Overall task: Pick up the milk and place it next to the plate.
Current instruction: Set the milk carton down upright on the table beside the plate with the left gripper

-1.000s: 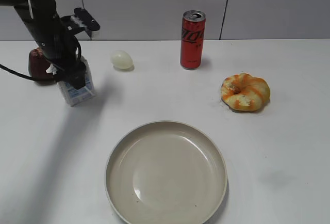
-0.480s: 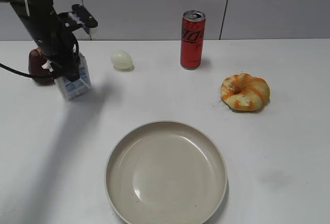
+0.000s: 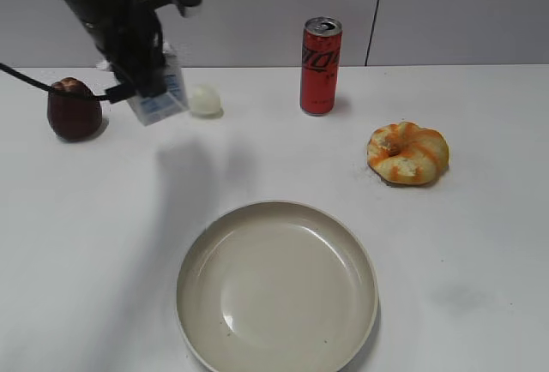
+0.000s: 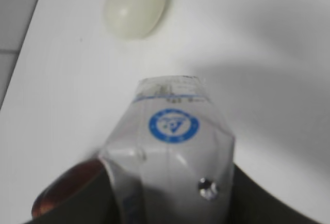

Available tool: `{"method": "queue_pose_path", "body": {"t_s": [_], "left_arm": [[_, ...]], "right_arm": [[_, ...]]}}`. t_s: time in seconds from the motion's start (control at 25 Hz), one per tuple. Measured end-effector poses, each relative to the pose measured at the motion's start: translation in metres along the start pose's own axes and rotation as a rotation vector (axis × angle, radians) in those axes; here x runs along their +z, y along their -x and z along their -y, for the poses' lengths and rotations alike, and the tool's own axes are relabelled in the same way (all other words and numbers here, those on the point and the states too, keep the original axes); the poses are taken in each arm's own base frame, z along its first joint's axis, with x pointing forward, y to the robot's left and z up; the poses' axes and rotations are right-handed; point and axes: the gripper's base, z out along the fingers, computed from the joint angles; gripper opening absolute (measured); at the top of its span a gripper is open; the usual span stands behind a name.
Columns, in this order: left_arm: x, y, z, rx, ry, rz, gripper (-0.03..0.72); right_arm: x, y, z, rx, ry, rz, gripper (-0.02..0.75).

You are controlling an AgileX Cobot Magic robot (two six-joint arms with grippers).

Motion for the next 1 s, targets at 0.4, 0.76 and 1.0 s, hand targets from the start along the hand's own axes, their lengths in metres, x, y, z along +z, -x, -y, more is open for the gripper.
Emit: {"method": "queue_pose_path", "body": {"t_s": [0.4,0.76,1.0], "left_arm": [[0.001,0.071,0.086,0.259,-0.043,0.127,0.281],[0.025,0.078,0.114,0.324,-0.126,0.082,0.281],[0.035,0.075,0.119,0.345,-0.169,0.043,0.281]], "right_arm": [[0.000,0.000,0.000,0.000,0.000,0.000,0.500],[0.000,0.000,0.000,0.000,0.000,0.000,0.500],[0.000,0.000,0.000,0.000,0.000,0.000,0.500]]}}
